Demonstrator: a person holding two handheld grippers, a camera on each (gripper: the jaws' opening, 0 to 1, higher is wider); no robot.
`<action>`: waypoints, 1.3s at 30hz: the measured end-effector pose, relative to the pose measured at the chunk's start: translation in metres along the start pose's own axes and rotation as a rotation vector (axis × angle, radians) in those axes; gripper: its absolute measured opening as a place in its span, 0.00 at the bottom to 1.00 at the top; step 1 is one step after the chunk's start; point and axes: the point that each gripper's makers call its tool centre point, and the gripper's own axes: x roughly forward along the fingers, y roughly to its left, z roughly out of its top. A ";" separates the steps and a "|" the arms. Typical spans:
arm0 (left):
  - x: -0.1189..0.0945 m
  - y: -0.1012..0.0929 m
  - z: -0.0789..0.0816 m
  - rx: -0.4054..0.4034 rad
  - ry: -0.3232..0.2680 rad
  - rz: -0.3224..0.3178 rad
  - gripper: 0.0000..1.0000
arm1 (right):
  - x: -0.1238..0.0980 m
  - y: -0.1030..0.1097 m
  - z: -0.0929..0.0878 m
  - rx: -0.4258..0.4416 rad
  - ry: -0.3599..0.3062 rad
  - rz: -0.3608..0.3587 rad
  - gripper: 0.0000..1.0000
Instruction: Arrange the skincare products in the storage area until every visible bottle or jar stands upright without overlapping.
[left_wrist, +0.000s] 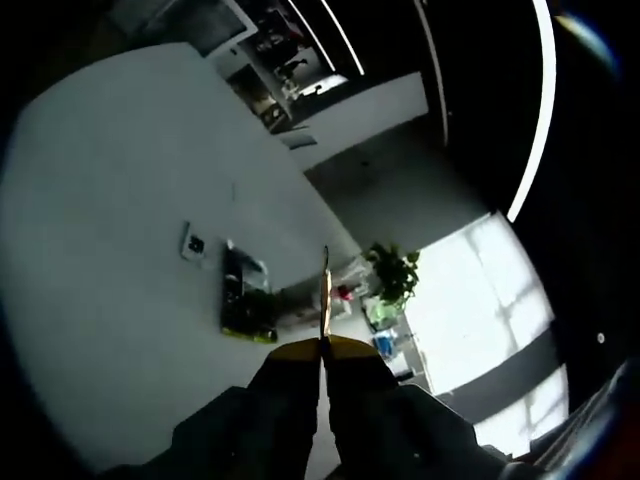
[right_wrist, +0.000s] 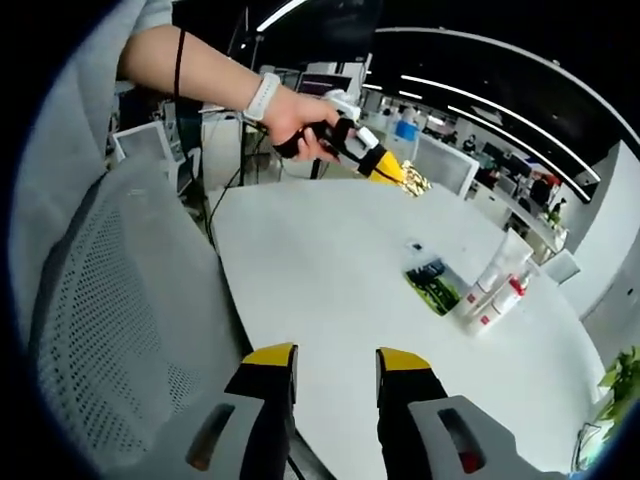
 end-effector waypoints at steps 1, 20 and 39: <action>0.001 0.001 0.000 -0.004 0.002 0.001 0.00 | 0.000 0.000 0.000 -0.004 0.002 -0.002 0.26; 0.016 0.018 -0.004 -0.028 0.035 0.041 0.00 | 0.000 0.001 -0.001 -0.014 0.004 0.006 0.25; 0.037 0.051 -0.016 -0.067 0.092 0.098 0.00 | 0.002 0.004 -0.007 -0.059 0.039 0.006 0.23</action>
